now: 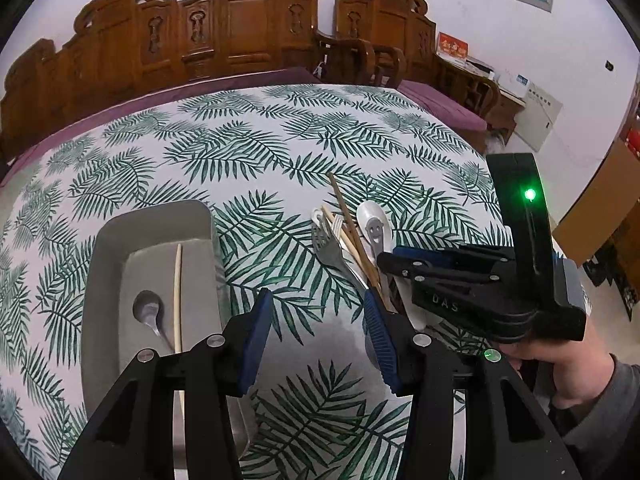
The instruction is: Organize utensils
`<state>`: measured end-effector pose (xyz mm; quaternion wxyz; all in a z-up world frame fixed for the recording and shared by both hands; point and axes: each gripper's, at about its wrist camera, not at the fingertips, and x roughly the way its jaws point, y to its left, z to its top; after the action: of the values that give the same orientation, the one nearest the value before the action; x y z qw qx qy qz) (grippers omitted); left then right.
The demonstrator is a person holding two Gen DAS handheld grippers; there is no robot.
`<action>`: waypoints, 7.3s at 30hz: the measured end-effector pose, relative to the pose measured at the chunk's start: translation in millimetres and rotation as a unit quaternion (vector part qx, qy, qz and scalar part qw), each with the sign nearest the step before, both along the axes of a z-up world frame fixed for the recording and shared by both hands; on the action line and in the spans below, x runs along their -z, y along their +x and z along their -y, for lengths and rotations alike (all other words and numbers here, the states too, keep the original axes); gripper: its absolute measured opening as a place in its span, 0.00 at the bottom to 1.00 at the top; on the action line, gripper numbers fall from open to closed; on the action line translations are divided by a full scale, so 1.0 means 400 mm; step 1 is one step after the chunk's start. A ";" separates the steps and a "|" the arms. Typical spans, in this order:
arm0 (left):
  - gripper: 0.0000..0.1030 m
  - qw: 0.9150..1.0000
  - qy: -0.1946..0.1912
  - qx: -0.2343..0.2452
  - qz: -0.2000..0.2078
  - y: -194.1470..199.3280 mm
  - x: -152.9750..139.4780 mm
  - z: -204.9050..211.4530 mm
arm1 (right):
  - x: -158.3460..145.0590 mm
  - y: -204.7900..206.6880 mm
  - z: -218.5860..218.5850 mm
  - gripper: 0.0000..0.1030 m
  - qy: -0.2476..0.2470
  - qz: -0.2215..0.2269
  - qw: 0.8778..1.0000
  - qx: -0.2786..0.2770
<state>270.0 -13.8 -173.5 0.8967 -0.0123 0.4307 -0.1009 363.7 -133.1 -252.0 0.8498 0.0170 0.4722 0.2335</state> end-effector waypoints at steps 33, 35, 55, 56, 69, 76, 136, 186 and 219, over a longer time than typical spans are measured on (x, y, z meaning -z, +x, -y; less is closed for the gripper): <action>0.39 0.999 -0.002 -0.004 -0.033 0.050 0.095 0.078 | -0.098 -0.016 0.144 0.04 0.020 0.081 0.995 0.059; 0.37 0.999 -0.004 -0.008 -0.035 0.064 0.101 0.082 | -0.099 -0.019 0.143 0.04 0.020 0.082 0.995 0.058; 0.06 0.990 -0.086 -0.067 -0.092 0.130 0.159 0.045 | -0.098 -0.032 0.129 0.04 0.023 0.083 0.995 0.043; 0.04 0.990 -0.086 -0.068 -0.090 0.130 0.158 0.043 | -0.098 -0.031 0.129 0.04 0.023 0.083 0.995 0.043; 0.01 0.994 -0.083 -0.059 -0.044 0.115 0.101 0.049 | -0.101 -0.034 0.134 0.04 0.024 0.087 0.995 0.045; 0.02 0.996 -0.067 -0.057 -0.011 0.109 0.042 0.053 | -0.117 -0.031 0.145 0.04 0.035 0.095 0.993 0.054; 0.01 1.000 0.017 0.000 0.026 0.061 -0.051 0.110 | -0.157 -0.057 0.053 0.36 0.101 0.109 0.988 -0.036; 0.01 0.997 0.004 -0.045 0.070 -0.055 -0.164 -0.070 | -0.210 -0.119 0.023 0.05 0.092 0.143 0.984 -0.054; 0.02 0.995 0.039 -0.092 -0.021 -0.020 0.015 -0.239 | -0.180 -0.135 -0.020 0.05 0.092 0.103 0.988 -0.073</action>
<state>261.8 81.8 -179.4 0.8930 -0.0187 0.4497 -0.0003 309.7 -125.0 -180.0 0.8696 0.0366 0.3584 0.3376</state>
